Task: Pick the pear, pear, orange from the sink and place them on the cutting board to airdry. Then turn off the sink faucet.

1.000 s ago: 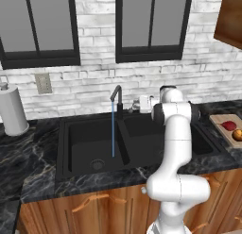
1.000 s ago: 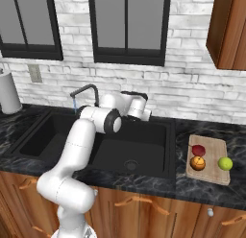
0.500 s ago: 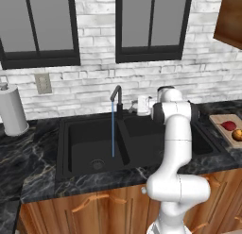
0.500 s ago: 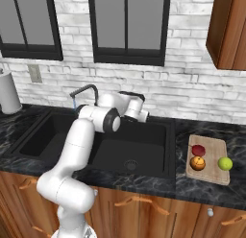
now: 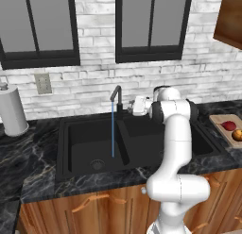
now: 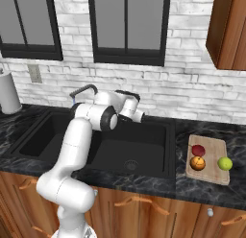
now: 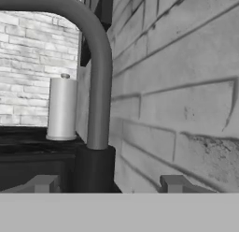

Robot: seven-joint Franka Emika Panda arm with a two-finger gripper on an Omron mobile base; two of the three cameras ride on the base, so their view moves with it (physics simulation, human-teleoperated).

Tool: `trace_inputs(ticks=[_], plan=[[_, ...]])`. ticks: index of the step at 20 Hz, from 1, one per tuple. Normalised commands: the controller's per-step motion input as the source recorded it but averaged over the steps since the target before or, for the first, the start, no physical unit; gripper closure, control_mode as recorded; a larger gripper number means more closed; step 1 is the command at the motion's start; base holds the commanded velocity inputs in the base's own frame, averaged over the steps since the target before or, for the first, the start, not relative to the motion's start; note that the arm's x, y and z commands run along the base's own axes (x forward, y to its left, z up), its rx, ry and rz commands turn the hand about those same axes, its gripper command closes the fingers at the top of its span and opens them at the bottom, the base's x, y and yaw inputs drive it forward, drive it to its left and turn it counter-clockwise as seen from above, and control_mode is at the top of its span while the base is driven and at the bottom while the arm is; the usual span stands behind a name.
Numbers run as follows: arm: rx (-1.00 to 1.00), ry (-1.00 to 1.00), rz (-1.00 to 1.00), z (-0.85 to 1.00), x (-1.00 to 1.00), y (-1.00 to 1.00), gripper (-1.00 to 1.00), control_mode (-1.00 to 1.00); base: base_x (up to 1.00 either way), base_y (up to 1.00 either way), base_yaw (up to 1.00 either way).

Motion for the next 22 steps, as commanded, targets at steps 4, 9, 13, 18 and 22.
trace_inputs(ticks=[4,9,13,18,22], plan=[[-0.01,0.00,0.07,-0.27,0.54,0.98,-1.00,-1.00,0.00,0.00,0.00],[-0.04,-0.08,0.06,-0.48,0.39,0.30,-1.00,-1.00,0.00,0.00,0.00],[-0.02,-0.07,0.05,-0.43,0.46,0.00,-1.00,-1.00,0.00,0.00,0.00],[-0.01,-0.10,0.05,-0.17,0.28,0.02,-1.00,-1.00,0.00,0.00,0.00],[0.00,0.01,0.04,0.14,0.20,-0.17,-1.00,-1.00,0.00,0.00,0.00]])
